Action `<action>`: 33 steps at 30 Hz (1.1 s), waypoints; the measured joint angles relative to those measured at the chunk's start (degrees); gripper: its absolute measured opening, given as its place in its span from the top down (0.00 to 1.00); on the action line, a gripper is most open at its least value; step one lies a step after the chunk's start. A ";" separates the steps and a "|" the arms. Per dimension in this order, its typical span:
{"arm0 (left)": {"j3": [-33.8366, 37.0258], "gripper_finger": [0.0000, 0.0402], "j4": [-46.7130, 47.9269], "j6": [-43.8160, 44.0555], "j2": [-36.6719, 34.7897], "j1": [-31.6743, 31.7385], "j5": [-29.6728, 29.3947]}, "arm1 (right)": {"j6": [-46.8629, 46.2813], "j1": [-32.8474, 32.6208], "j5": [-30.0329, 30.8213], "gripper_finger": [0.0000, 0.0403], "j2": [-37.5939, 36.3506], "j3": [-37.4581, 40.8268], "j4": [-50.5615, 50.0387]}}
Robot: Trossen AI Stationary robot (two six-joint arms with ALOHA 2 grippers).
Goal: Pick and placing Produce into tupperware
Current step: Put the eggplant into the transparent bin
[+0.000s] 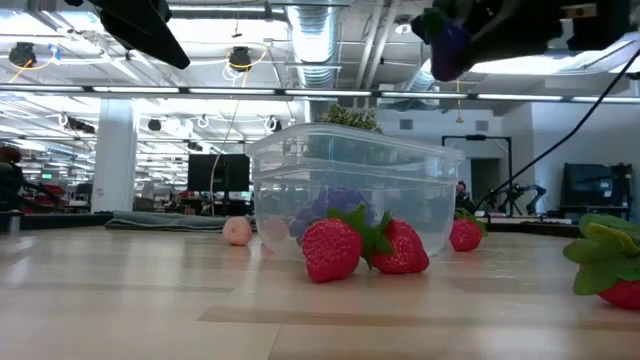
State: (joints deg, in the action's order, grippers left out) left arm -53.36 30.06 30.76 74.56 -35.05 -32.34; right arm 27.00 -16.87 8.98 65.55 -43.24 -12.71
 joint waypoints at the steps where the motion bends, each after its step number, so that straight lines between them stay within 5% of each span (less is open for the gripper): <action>1: 0.00 0.27 0.00 0.00 0.00 0.00 0.00 | 0.42 0.13 -0.16 0.60 0.64 0.00 1.48; 15: -0.02 0.27 -0.02 0.09 -0.02 -0.08 -0.02 | 3.00 2.73 -4.63 0.60 16.45 -6.75 8.53; 33: -0.04 0.27 0.02 1.70 -0.01 -3.98 -2.85 | 1.49 4.67 -6.36 0.59 28.34 -14.73 0.57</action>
State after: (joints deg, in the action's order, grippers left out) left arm -53.41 30.09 32.47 74.55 -39.02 -35.19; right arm 28.49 -12.21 2.61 93.88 -57.97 -12.14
